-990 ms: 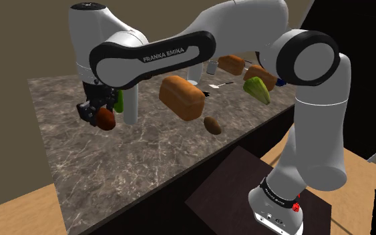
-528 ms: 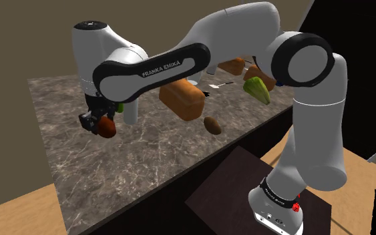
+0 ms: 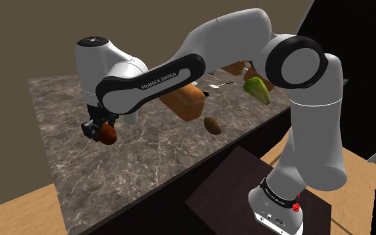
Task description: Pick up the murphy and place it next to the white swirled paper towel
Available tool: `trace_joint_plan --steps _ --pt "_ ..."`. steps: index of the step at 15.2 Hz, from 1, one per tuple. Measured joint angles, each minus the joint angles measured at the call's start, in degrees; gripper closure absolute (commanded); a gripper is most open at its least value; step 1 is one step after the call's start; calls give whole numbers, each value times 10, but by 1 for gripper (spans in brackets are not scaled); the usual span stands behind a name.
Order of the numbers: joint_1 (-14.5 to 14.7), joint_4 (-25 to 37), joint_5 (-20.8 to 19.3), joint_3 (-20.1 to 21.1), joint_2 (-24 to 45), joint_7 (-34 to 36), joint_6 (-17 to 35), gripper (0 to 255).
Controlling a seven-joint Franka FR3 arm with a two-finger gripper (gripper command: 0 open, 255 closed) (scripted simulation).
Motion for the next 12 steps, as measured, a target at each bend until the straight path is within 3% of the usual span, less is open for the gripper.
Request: trace_joint_plan --steps 4,5,12 --pt "0 0 0 0 1 1 1 255" --pt "0 0 0 0 1 1 1 0" --pt "0 -1 1 1 -6 0 -5 0"
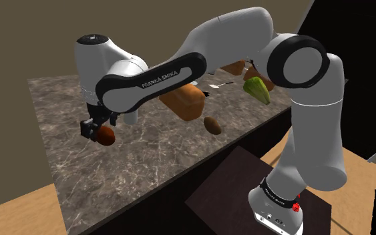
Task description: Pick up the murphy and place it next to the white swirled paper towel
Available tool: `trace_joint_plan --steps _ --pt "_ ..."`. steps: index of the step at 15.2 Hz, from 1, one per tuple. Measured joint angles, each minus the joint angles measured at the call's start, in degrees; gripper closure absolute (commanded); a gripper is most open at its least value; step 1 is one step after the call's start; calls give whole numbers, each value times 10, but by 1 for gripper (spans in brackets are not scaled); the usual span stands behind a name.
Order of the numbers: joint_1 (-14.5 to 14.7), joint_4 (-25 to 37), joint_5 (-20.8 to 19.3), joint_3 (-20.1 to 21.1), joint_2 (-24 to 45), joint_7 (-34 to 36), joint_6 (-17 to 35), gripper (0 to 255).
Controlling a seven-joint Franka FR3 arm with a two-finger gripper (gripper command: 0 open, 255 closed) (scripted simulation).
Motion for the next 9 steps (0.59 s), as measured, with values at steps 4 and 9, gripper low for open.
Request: trace_joint_plan --steps 4,9 --pt "-1 14 10 6 -26 -7 -39 0" --pt "0 20 11 7 -29 -8 -47 0"
